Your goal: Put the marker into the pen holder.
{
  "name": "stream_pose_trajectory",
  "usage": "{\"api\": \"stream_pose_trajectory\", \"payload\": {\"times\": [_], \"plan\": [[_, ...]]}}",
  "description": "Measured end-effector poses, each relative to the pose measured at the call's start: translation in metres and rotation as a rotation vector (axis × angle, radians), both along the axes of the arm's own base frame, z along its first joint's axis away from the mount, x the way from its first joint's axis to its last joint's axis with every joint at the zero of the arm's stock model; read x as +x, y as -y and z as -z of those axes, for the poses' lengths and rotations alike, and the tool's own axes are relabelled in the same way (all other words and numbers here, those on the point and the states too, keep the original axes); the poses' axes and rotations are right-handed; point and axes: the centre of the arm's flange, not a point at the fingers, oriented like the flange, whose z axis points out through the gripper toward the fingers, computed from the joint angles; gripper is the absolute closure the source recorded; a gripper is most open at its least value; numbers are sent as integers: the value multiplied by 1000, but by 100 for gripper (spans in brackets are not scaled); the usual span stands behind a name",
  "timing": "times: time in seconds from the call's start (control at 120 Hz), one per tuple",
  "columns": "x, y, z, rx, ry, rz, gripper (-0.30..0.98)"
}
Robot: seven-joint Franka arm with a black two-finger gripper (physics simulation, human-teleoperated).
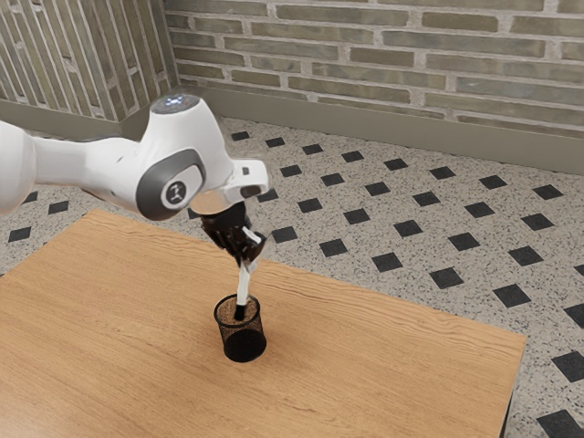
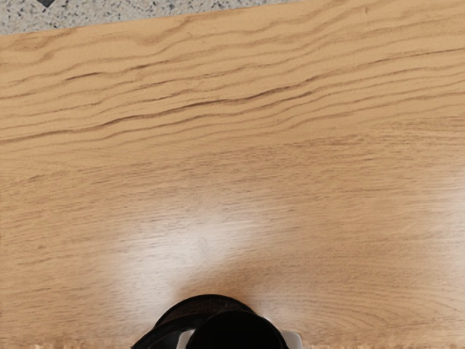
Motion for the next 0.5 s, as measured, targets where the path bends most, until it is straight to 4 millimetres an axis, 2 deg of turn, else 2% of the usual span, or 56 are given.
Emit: {"api": "stream_pose_trajectory", "payload": {"times": [0.167,0.342,0.5], "plan": [[-7,-13,17,7,-36,-15,71],[-5,-27,18,-3,-40,-32,35],[-3,-42,16,-5,-37,-46,17]]}}
